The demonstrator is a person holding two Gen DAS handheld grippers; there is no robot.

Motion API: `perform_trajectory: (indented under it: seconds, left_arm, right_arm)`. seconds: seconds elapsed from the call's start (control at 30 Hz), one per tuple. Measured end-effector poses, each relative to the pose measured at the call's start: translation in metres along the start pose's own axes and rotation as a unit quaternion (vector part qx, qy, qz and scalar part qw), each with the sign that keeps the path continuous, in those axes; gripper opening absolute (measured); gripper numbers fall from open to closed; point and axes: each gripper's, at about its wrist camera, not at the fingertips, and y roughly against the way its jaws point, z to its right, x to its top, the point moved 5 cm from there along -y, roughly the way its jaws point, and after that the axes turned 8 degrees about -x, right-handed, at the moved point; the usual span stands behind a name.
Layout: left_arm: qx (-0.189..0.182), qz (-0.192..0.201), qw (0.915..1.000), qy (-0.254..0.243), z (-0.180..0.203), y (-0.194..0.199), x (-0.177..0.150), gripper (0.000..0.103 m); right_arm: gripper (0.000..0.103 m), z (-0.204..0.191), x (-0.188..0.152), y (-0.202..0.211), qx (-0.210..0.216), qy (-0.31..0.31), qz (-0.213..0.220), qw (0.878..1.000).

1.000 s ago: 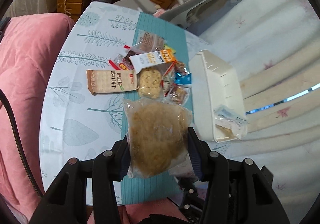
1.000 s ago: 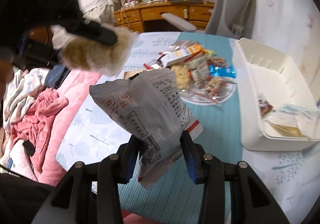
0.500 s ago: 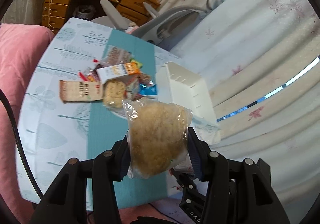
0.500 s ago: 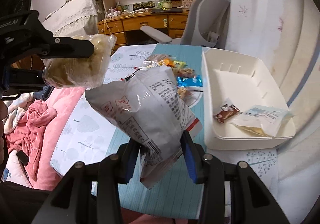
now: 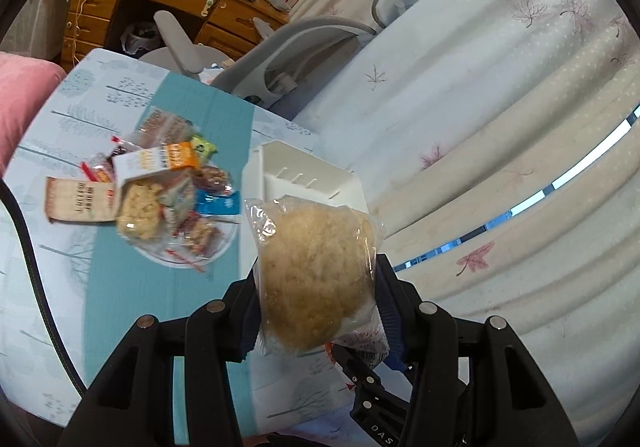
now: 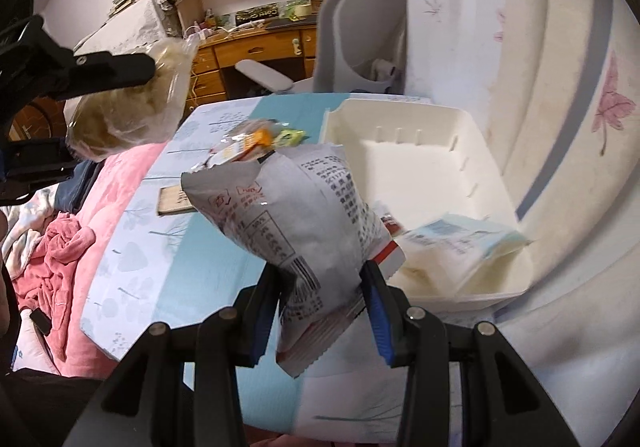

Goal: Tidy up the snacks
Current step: 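Carry the cookie bag with left tool while right tool carries the white bag to the tray, then open left tool over the tray while right tool drops the white bag inside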

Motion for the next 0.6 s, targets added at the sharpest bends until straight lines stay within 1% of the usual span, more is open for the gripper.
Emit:
perform_trajectory:
  seconds: [0.13,0.23,0.33,0.43,0.6]
  left_arm:
    - [0.0,0.0,1.0,0.008,0.017,-0.031,0.0,0.049]
    - [0.0,0.008,0.9999,0.011,0.027,-0.048,0.001,0.049]
    - [0.013,0.014,0.9998,0.005,0.036,-0.065,0.005,0.049]
    - [0.012,0.017,0.9998,0.006,0.04,-0.077,0.008,0.049]
    - [0.016,-0.001,0.9998,0.014,0.04,-0.106,0.004,0.049]
  right_arm:
    - [0.042,0.032,0.01,-0.007,-0.002,0.006,-0.006,1.0]
    - [0.042,0.056,0.021,-0.013,-0.004,0.011,-0.006,1.0]
    - [0.042,0.077,0.03,-0.019,-0.005,0.009,-0.006,1.0]
    - [0.042,0.095,0.037,-0.027,-0.003,0.003,-0.013,1.0]
    - [0.042,0.114,0.049,-0.031,0.003,0.016,0.0,1.0]
